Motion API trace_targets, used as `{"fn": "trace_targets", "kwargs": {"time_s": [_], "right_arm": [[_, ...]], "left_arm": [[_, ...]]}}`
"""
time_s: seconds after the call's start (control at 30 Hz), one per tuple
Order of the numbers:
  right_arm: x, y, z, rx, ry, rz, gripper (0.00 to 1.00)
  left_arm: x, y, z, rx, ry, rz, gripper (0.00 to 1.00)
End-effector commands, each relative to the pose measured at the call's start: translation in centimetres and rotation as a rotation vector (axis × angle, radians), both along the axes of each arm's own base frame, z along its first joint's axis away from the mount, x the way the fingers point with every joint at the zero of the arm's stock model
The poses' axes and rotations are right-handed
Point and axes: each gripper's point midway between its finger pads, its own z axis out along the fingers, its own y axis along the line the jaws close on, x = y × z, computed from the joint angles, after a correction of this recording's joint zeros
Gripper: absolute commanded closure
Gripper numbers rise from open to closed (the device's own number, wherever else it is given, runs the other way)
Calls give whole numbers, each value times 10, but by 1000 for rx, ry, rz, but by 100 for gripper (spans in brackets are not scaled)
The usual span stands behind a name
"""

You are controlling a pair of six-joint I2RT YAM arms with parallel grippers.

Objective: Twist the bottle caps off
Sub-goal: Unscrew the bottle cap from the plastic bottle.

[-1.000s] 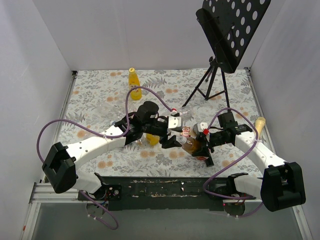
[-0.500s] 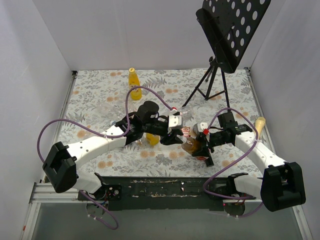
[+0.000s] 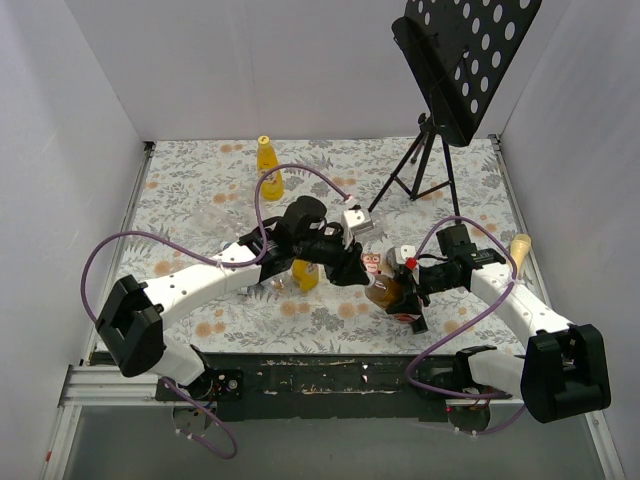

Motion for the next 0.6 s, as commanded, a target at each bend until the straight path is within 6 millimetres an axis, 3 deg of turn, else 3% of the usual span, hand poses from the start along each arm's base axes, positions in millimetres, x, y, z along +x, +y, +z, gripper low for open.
{"fn": "trace_targets", "kwargs": {"time_s": [0.0, 0.2, 0.37, 0.57], "right_arm": [[-3, 7, 9, 49, -11, 34, 99], [-3, 7, 9, 48, -11, 34, 99], [-3, 7, 9, 50, -13, 34, 99], [-3, 7, 9, 50, -14, 35, 99]], "left_arm": [[7, -12, 26, -34, 195, 159, 78], [19, -16, 20, 38, 371, 311, 79], [30, -14, 34, 15, 381, 405, 61], [37, -14, 57, -36, 358, 442, 47]]}}
